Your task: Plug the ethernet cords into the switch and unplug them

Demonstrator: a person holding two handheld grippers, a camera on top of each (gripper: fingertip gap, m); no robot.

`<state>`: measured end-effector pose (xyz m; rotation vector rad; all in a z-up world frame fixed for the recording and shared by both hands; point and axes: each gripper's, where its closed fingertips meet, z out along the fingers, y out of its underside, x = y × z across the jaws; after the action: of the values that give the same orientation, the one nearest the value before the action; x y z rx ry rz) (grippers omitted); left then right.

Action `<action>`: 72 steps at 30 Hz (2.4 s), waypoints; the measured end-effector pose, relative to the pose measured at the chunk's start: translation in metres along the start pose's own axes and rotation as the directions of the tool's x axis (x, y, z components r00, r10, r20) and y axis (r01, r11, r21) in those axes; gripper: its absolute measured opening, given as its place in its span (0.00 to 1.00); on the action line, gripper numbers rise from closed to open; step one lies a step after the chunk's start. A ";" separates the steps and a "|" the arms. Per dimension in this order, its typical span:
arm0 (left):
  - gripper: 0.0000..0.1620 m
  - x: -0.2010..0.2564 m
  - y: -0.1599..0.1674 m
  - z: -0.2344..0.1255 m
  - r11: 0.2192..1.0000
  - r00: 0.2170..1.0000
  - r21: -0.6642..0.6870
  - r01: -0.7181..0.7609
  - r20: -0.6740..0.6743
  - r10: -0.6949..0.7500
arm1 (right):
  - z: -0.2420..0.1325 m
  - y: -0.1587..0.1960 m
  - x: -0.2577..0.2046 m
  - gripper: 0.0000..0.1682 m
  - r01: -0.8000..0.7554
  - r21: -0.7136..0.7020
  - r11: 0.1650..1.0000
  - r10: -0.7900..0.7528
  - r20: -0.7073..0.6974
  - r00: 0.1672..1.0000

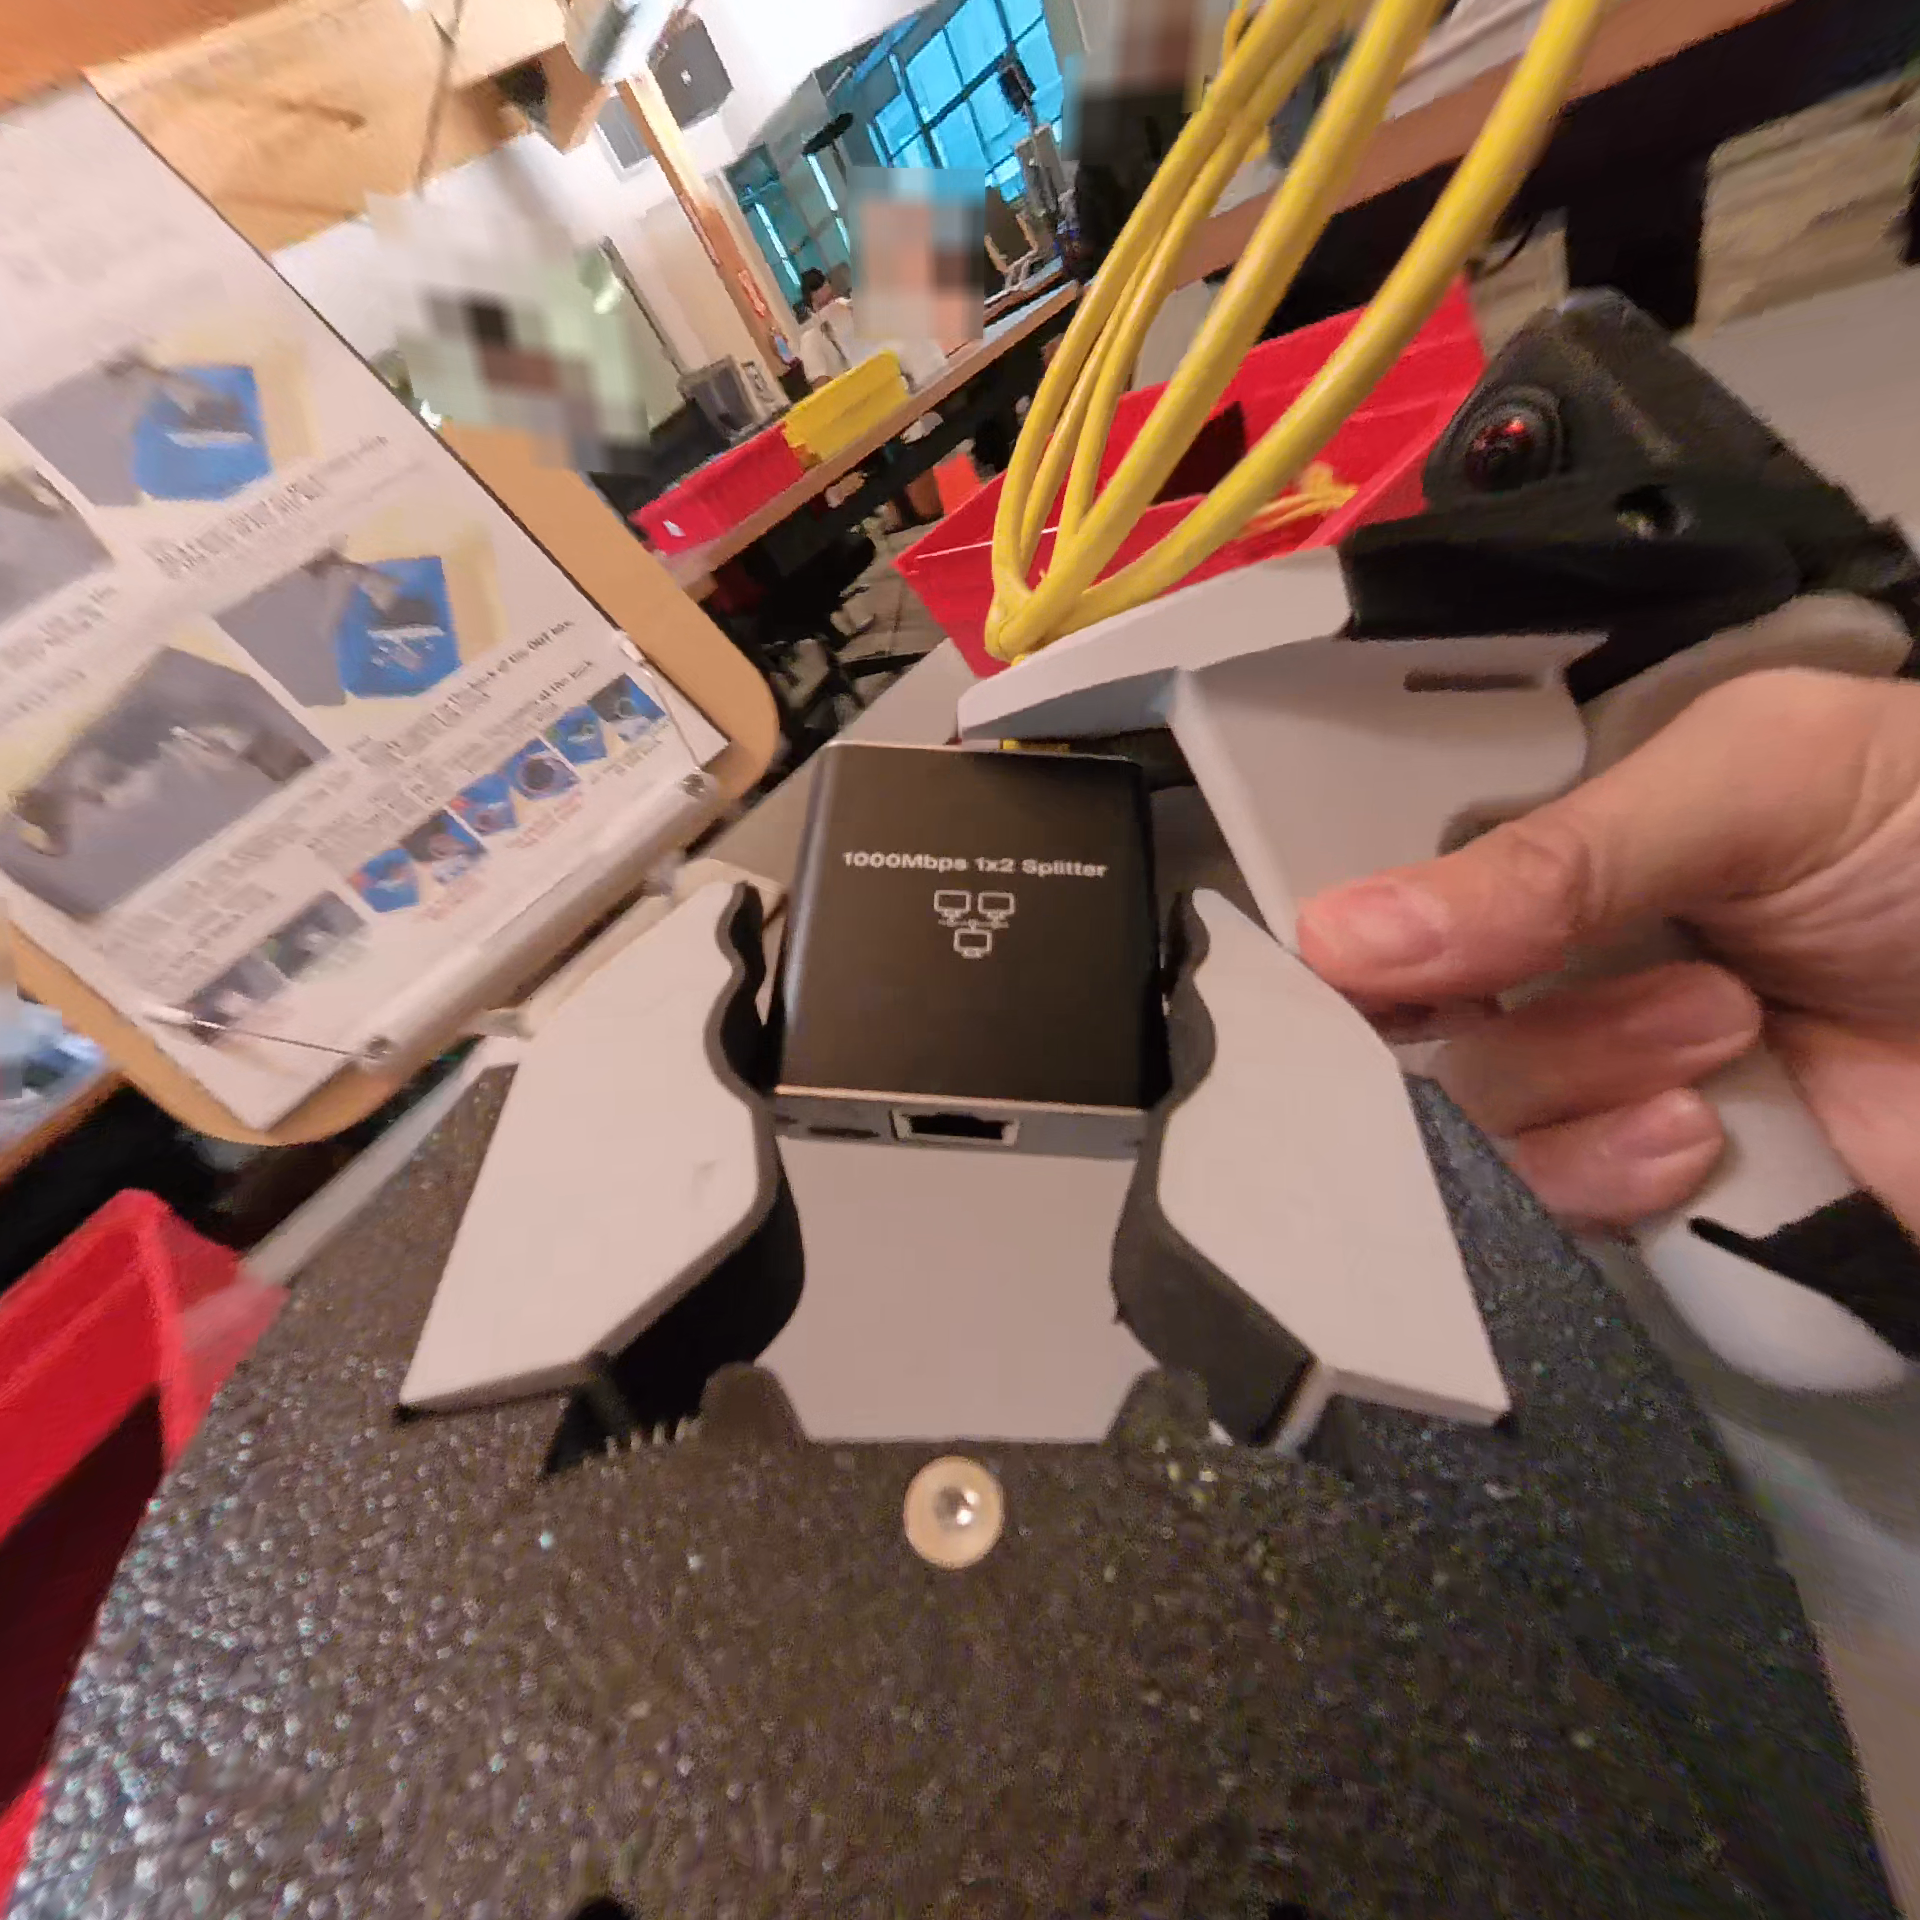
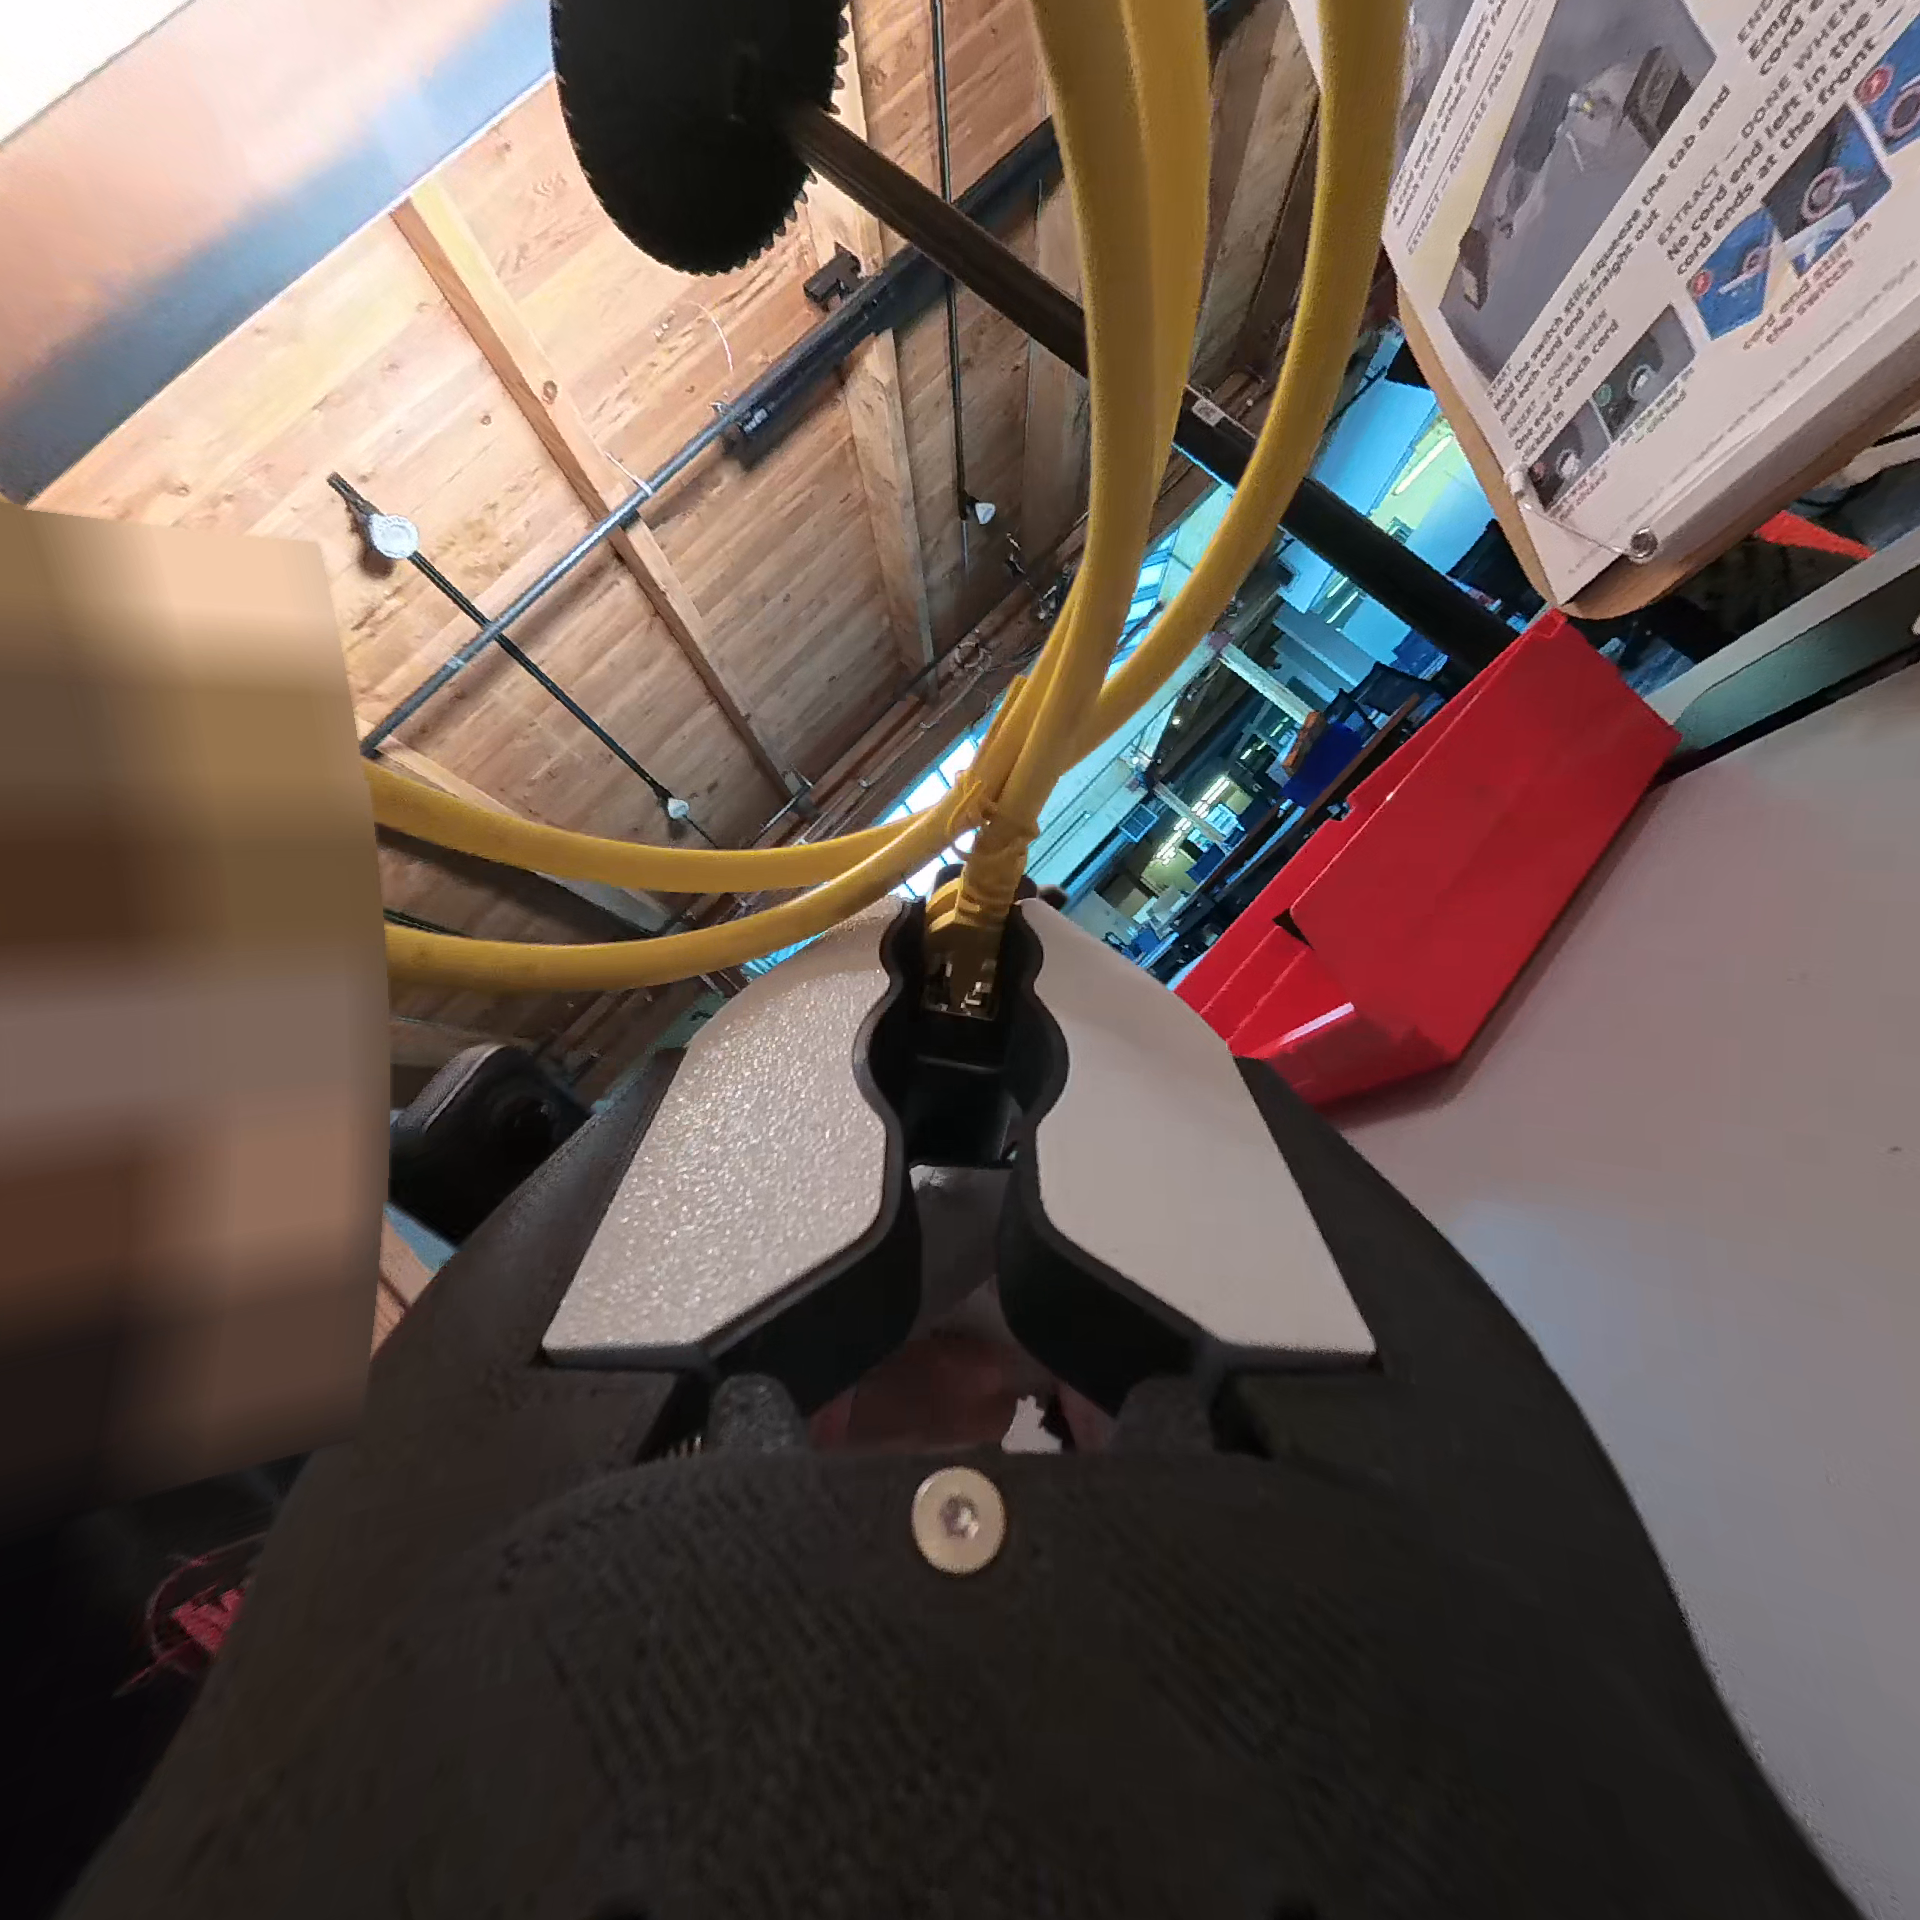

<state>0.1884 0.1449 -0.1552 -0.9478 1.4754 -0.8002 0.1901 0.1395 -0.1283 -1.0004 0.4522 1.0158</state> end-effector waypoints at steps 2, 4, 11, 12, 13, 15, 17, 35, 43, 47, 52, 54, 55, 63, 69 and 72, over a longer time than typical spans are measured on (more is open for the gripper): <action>0.46 -0.001 -0.004 -0.002 0.996 0.995 -0.002 -0.087 0.038 0.087 | 0.000 0.000 -0.002 0.09 -0.002 -0.002 1.000 0.002 0.016 1.000; 0.46 -0.002 -0.006 -0.003 0.993 0.992 -0.006 -0.117 0.044 0.118 | 0.001 0.000 -0.004 0.08 0.031 -0.015 0.999 -0.030 0.013 0.999; 0.46 0.003 0.005 0.002 1.000 1.000 -0.027 0.015 -0.027 -0.016 | -0.002 0.001 0.006 0.09 0.019 -0.021 1.000 -0.020 -0.016 1.000; 0.46 0.003 0.004 0.002 1.000 1.000 -0.029 -0.008 -0.018 0.008 | -0.002 0.001 0.005 0.08 0.023 -0.020 1.000 -0.023 -0.014 1.000; 0.46 0.002 0.003 0.002 0.999 0.999 -0.026 -0.042 0.001 0.042 | -0.002 0.000 0.004 0.08 0.025 -0.020 0.999 -0.025 -0.009 1.000; 0.46 0.001 0.001 0.001 0.997 0.997 -0.028 -0.078 0.025 0.079 | -0.002 0.000 0.003 0.08 0.032 -0.024 0.999 -0.032 -0.002 0.999; 0.46 0.002 0.004 0.002 0.998 0.999 -0.032 -0.047 0.013 0.047 | -0.003 0.000 0.005 0.08 0.017 -0.019 1.000 -0.017 -0.007 1.000; 0.46 0.004 0.013 0.006 0.997 0.999 -0.070 0.023 -0.023 -0.025 | -0.005 0.002 0.013 0.09 0.032 -0.039 0.999 -0.034 -0.030 0.999; 0.46 0.003 0.015 0.006 0.995 0.999 -0.086 -0.044 -0.005 0.044 | -0.005 0.003 0.017 0.08 -0.006 -0.037 0.999 0.005 -0.031 1.000; 0.46 0.007 0.021 0.008 0.989 0.989 -0.093 0.117 -0.083 -0.124 | -0.006 0.004 0.022 0.09 -0.027 -0.051 0.998 0.024 -0.057 0.998; 0.46 0.000 0.014 0.004 0.996 0.999 -0.079 -0.050 -0.008 0.049 | -0.002 0.002 0.010 0.09 0.038 -0.058 0.998 -0.038 0.002 0.999; 0.46 -0.002 0.008 0.001 0.994 0.996 -0.067 -0.088 0.009 0.089 | 0.000 0.002 0.004 0.09 0.004 -0.061 0.998 -0.001 0.048 0.999; 0.46 -0.002 0.006 0.000 0.993 0.995 -0.064 -0.098 0.015 0.099 | 0.000 0.001 0.001 0.08 -0.003 -0.056 0.998 0.006 0.059 0.998; 0.46 -0.002 0.002 -0.003 0.993 0.995 -0.063 -0.099 0.010 0.100 | 0.004 0.001 -0.005 0.09 -0.023 -0.040 0.999 0.025 0.066 0.997; 0.46 0.000 0.002 -0.002 0.994 0.996 -0.065 -0.083 0.006 0.084 | 0.004 0.001 -0.004 0.09 -0.019 -0.045 0.999 0.021 0.041 0.999; 0.46 0.000 0.002 -0.003 0.994 0.997 -0.071 -0.079 0.005 0.079 | 0.004 0.001 -0.005 0.09 -0.003 -0.059 0.998 0.005 0.035 0.999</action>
<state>0.1854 0.1453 -0.1566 -0.9385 1.5331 -0.6896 0.1861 0.1411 -0.1232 -1.0329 0.3977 1.0537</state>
